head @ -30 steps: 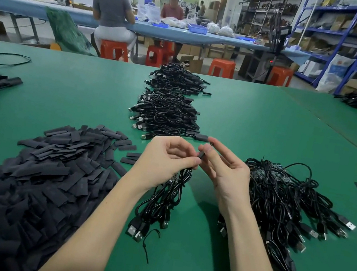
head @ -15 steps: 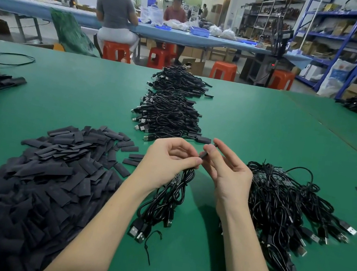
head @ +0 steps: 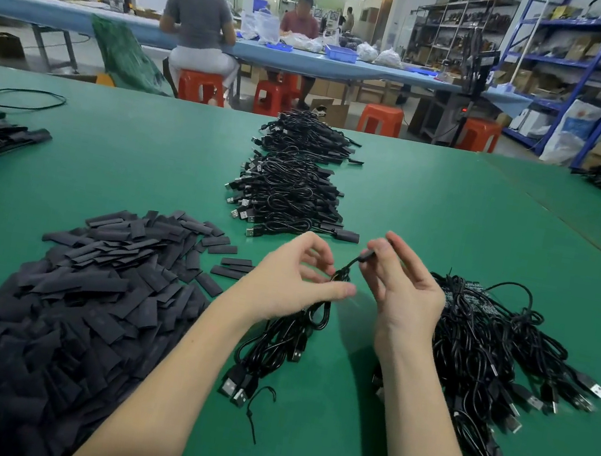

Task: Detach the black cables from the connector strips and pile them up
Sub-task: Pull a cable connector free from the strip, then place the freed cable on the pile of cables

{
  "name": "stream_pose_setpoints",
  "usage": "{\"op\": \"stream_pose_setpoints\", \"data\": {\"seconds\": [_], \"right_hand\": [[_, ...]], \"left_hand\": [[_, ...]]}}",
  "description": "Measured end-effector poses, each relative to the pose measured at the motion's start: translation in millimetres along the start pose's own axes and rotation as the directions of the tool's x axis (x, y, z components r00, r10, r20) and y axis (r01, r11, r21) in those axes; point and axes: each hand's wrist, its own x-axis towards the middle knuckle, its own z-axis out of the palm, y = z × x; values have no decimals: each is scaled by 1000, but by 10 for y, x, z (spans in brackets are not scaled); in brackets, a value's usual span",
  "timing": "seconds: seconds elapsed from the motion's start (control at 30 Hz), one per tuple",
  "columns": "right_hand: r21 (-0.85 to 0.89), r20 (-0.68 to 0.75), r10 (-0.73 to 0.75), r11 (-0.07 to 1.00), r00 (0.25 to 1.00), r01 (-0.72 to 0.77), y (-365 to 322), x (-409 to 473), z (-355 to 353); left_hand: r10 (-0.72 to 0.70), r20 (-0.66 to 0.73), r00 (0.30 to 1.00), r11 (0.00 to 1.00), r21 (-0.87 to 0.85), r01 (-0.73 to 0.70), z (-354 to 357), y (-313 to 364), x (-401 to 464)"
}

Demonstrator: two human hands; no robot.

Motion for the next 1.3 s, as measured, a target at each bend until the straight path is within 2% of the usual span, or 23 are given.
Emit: {"op": "stream_pose_setpoints", "data": {"seconds": [0.07, 0.13, 0.23, 0.3, 0.37, 0.43, 0.5, 0.6, 0.7, 0.8, 0.87, 0.93, 1.07, 1.2, 1.3], "right_hand": [[49, -38, -7, 999, 999, 9, -24, 29, -34], [56, -57, -11, 998, 998, 15, -36, 48, -57], [32, -72, 14, 999, 997, -11, -35, 79, -62], [-49, -80, 47, 998, 996, -51, -21, 94, -58], [-135, -88, 65, 988, 994, -77, 16, 99, -35], [-268, -62, 45, 961, 997, -60, 86, 85, 0], [-498, 12, -9, 867, 1000, 13, 172, 69, 16], [-792, 149, -49, 592, 988, 149, 279, 22, 5], [-908, 195, 21, 381, 981, 172, 336, 1, -2], [-947, 204, 51, 263, 978, 184, 353, 19, 10], [-955, 197, 52, 235, 979, 180, 361, 32, 15], [-960, 188, 51, 219, 981, 172, 366, 43, 15], [-964, 174, 59, 214, 983, 158, 375, 66, 21], [-964, 174, 56, 212, 983, 159, 386, 68, 14], [-965, 175, 53, 205, 983, 161, 381, 62, 15]], "left_hand": [[-51, 69, 996, 997, 60, 47, -11, -3, -18], [-55, 58, 997, 996, 72, 50, 2, 3, -23], [-13, -43, 999, 999, 30, 14, 52, 56, -4], [38, -136, 990, 999, 13, -36, 53, 100, 25], [125, -239, 963, 991, 84, -108, 8, 148, 87], [229, -317, 920, 960, 228, -161, -80, 217, 197], [314, -357, 880, 914, 366, -178, -186, 303, 375], [357, -357, 863, 816, 570, -101, -351, 384, 719], [416, -333, 846, 641, 768, -13, -492, 345, 1041], [423, -285, 860, 525, 851, 24, -609, 186, 1266], [345, -230, 910, 478, 877, 40, -661, 17, 1339], [310, -196, 930, 481, 876, 24, -653, -162, 1352], [349, -196, 916, 484, 875, 2, -581, -309, 1343], [391, -187, 901, 378, 925, 28, -553, -296, 1320], [405, -204, 891, 407, 913, 24, -551, -311, 1255]]}}
